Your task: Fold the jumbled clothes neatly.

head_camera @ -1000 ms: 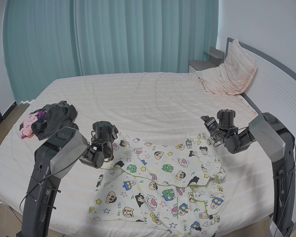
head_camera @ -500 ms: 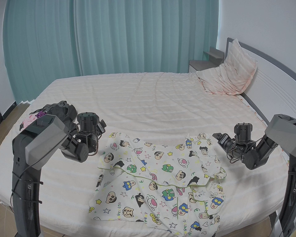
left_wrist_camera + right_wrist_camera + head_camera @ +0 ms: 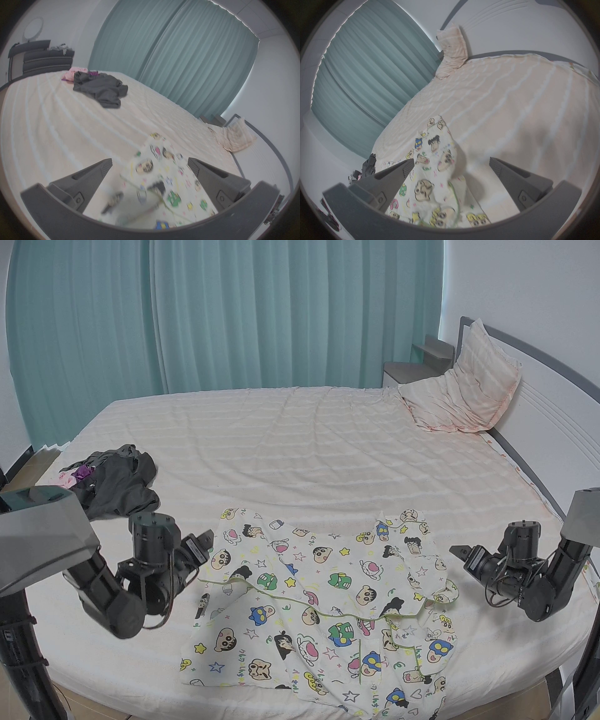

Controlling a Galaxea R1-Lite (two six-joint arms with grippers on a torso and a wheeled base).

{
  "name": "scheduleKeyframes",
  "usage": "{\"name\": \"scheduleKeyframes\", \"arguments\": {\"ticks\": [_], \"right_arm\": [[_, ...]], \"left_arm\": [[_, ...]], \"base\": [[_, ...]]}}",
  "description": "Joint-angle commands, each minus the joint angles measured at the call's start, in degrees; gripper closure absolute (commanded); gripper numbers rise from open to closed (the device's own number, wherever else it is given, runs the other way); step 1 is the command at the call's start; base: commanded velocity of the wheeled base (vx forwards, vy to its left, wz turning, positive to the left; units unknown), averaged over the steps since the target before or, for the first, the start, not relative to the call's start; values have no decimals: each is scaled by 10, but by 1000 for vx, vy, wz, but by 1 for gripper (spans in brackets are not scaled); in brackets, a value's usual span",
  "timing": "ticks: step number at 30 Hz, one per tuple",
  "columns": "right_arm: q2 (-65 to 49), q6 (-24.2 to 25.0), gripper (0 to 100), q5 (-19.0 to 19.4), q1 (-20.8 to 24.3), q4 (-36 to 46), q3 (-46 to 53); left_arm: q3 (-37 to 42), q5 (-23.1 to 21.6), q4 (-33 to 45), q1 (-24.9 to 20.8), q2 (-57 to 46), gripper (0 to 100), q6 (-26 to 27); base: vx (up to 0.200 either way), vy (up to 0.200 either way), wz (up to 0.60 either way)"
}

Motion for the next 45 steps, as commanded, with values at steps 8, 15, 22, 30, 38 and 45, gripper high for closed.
{"name": "scheduleKeyframes", "arguments": {"ticks": [8, 15, 22, 30, 38, 45], "right_arm": [[-34, 73, 0, 11, 30, -30, 119], [8, 81, 0, 6, 57, -29, 89], [47, 80, 100, 1, 69, -27, 70], [16, 77, 100, -23, 69, -29, 74], [-30, 63, 100, -20, 77, 105, -36], [-5, 62, 100, -18, 84, 240, -172]], "left_arm": [[122, -10, -53, -94, -81, 0, -59], [119, 5, -55, -92, -80, 0, -58], [119, 6, -55, -92, -79, 0, -58], [118, 7, -55, -91, -79, 0, -59], [119, 7, -55, -91, -79, 0, -59], [117, 7, -55, -90, -77, 0, -59]], "base": [[0, 0, 0], [0, 0, 0], [0, 0, 0], [0, 0, 0], [0, 0, 0], [0, 0, 0]]}}
